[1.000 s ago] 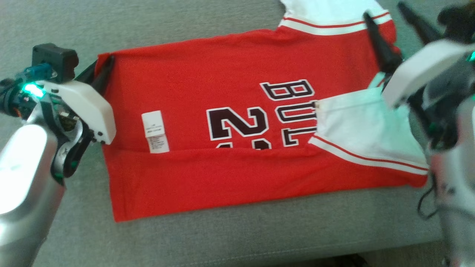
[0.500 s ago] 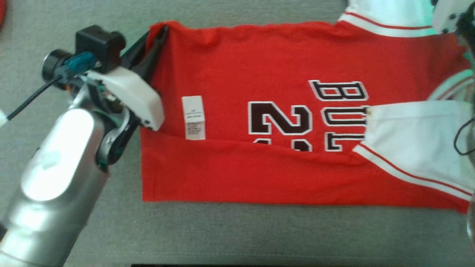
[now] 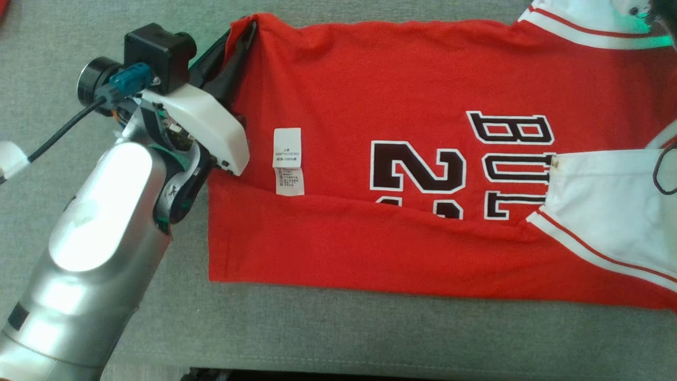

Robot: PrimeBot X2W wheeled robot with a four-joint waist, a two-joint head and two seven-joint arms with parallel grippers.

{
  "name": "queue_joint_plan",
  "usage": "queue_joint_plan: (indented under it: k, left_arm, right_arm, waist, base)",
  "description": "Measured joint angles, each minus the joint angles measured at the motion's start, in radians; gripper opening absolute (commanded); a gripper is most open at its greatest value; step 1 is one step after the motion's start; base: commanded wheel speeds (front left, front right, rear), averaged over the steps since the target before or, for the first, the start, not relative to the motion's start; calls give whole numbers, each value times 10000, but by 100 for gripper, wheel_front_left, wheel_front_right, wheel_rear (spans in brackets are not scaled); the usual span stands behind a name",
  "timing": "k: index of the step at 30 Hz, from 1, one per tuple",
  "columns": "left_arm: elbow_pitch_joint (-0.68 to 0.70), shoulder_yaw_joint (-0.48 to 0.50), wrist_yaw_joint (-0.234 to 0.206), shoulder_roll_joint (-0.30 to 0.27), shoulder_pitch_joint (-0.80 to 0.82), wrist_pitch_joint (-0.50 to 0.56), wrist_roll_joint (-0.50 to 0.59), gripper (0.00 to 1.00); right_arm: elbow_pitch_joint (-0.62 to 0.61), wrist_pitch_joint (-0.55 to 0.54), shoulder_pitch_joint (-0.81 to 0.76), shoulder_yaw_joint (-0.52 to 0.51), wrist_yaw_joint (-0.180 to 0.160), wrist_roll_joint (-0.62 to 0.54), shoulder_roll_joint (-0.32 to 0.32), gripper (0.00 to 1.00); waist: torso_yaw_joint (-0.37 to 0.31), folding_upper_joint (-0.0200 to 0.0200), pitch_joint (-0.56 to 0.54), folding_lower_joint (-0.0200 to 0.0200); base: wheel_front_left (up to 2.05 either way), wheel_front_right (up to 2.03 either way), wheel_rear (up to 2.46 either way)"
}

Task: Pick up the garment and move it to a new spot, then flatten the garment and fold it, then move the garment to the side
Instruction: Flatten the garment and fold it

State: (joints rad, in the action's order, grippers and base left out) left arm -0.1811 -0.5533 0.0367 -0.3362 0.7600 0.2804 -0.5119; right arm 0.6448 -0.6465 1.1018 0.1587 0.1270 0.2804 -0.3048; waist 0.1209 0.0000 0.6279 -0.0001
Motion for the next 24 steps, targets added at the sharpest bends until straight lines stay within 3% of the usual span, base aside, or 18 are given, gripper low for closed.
queue_joint_plan:
  k: [1,4,8,18,24]
  left_arm:
    - [-13,0,0,0,3,0,-2,0]
    - [-48,0,0,-10,22,2,-2,0]
    - [-48,2,0,-25,147,0,-8,0]
    - [-190,36,44,-186,158,-224,-171,0]
    - [-353,100,75,-395,-185,-629,-309,0]
  right_arm:
    - [-36,-36,1,194,0,109,-59,44]
    - [-144,-94,-2,719,0,276,-186,0]
    - [-151,213,-27,938,0,393,-211,0]
    - [67,2194,-130,798,0,761,-194,0]
    - [-431,3108,-1269,1206,0,1542,-201,0]
  waist:
    - [-30,0,-7,0]
    - [-130,0,-33,0]
    - [-241,0,-55,1]
    - [-543,0,-430,1]
    - [-829,0,-1074,1]
  base:
    - [0,0,0]
    - [0,0,0]
    - [0,0,0]
    - [0,0,0]
    - [0,0,0]
